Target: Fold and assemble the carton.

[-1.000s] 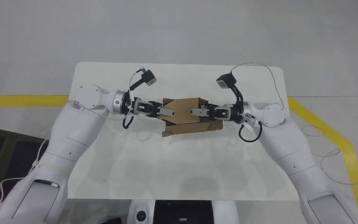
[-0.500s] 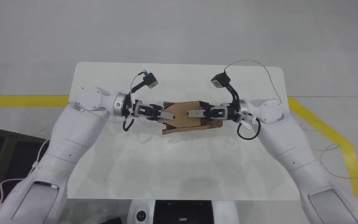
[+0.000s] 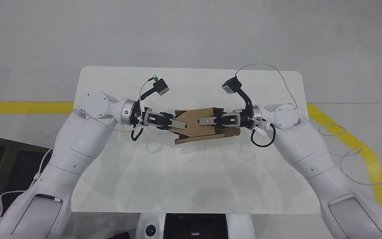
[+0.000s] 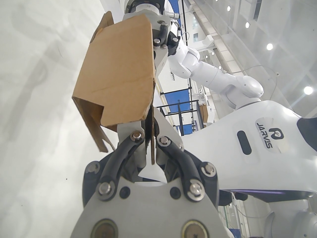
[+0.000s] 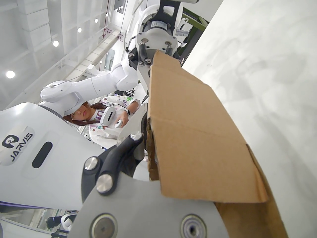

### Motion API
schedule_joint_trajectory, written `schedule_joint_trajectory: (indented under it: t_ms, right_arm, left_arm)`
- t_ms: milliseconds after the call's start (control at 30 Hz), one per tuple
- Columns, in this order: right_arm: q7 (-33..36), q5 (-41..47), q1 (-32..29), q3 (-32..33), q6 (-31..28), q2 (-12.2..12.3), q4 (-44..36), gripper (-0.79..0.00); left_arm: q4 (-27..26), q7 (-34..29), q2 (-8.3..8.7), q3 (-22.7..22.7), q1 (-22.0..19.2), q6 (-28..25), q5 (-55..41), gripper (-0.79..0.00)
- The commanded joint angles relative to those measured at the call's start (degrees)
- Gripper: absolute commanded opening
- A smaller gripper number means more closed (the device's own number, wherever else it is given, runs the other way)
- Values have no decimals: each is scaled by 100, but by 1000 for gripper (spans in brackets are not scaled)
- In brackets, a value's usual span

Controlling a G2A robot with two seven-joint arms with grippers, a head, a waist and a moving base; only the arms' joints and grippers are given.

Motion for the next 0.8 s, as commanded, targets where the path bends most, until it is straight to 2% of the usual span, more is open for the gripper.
schedule_joint_trajectory:
  t_ms: [0,267,567,767]
  right_arm:
    - [-16,-56,15,-1,-15,7,41,-785]
    - [-192,-486,107,16,-117,-1,218,-785]
    - [-818,-1138,117,-1,109,-53,23,-785]
    - [-1155,-1348,87,-45,223,-109,-182,-785]
  left_arm:
    - [8,9,6,-31,1,-8,-38,0]
    - [13,29,17,-195,6,100,-374,0]
    - [-136,-59,-5,-335,59,861,-1301,0]
    - [-256,32,-45,-296,52,821,-1323,0]
